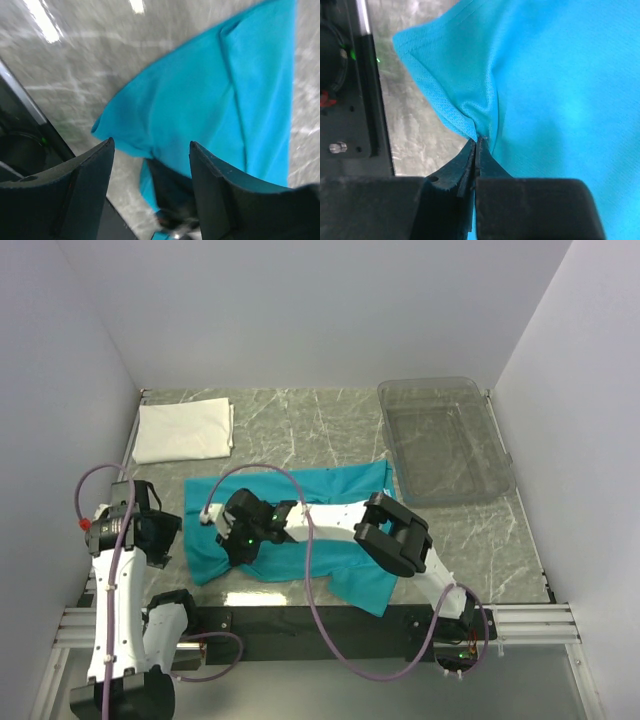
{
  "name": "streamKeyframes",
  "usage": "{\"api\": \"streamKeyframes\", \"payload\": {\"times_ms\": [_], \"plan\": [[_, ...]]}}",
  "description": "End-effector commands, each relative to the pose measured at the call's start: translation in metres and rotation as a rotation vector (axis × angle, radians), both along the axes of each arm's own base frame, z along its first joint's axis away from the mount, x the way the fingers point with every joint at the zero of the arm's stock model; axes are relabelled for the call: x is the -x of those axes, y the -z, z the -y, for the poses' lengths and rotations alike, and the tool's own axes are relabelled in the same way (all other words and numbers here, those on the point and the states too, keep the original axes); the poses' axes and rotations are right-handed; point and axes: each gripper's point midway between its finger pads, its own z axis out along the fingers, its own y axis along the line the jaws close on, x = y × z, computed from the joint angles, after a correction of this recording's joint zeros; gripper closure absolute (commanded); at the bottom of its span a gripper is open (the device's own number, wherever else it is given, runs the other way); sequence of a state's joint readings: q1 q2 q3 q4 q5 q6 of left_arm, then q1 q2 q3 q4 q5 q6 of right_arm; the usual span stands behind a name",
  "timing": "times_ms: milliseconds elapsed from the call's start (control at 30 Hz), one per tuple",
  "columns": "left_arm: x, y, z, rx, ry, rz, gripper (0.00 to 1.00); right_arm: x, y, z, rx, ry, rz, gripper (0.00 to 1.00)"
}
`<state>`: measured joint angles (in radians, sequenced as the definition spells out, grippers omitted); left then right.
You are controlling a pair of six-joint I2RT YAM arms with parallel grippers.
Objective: Fold and stack the t-shirts
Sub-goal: Fold the tshirt
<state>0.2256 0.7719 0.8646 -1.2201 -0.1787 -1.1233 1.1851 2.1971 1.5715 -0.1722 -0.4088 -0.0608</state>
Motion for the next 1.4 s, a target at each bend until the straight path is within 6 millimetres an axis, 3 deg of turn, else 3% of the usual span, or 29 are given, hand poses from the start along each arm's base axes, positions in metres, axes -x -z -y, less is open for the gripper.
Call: {"api": "streamKeyframes", "payload": {"times_ms": [0,167,333,600,767,933,1367], "plan": [[-0.015,0.011,0.023,0.107,0.120,0.028,0.33,0.004,-0.047,-0.020,-0.116,0.015,-0.164,1.00],[-0.027,0.017,0.038,0.165,0.235,0.046,0.32,-0.008,-0.052,-0.025,-0.137,0.035,-0.282,1.00],[-0.020,0.040,0.048,0.236,0.262,-0.029,0.32,-0.012,-0.059,-0.030,-0.150,0.056,-0.374,1.00],[-0.008,0.049,0.030,0.177,0.143,-0.132,0.33,-0.030,-0.052,-0.025,-0.149,0.109,-0.443,1.00],[-0.002,0.049,0.032,0.189,0.126,-0.160,0.34,-0.038,-0.052,-0.021,-0.153,0.128,-0.441,1.00],[0.011,0.062,0.025,0.163,0.088,-0.237,0.35,-0.041,-0.054,-0.021,-0.161,0.139,-0.453,1.00],[-0.017,0.071,0.020,0.166,0.085,-0.215,0.40,-0.039,-0.059,-0.016,-0.172,0.131,-0.442,1.00]]}}
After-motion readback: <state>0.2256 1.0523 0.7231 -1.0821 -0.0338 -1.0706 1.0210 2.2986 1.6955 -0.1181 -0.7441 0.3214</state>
